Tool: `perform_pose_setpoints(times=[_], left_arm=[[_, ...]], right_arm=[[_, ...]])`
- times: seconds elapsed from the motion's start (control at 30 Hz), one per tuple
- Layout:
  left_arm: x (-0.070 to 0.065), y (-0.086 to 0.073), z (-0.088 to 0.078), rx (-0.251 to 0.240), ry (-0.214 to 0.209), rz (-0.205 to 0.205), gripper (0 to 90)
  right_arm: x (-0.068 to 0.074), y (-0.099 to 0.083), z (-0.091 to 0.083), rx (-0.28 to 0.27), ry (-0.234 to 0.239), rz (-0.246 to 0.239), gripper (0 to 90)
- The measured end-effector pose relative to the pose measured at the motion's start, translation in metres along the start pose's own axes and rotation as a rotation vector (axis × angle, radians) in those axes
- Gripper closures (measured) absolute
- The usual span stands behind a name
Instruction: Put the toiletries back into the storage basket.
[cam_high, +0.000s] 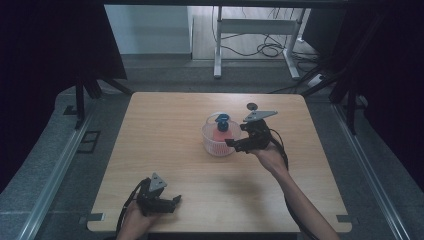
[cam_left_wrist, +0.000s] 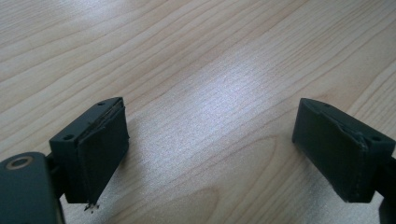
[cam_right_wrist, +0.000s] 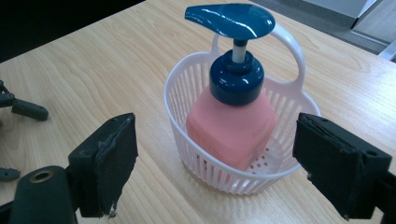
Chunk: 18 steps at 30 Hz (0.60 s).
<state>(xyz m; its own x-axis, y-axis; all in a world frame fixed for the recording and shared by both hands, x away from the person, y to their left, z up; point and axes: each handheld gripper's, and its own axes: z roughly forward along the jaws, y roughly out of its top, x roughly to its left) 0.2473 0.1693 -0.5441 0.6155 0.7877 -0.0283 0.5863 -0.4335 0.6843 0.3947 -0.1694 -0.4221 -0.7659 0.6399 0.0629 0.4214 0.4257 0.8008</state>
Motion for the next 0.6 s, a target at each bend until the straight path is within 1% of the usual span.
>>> perform_pose_setpoints(times=[0.6], left_arm=[[0.0,0.0,0.0,0.001,0.001,0.001,10.3]], right_arm=[[0.002,-0.018,-0.011,0.004,0.006,-0.004,13.3]])
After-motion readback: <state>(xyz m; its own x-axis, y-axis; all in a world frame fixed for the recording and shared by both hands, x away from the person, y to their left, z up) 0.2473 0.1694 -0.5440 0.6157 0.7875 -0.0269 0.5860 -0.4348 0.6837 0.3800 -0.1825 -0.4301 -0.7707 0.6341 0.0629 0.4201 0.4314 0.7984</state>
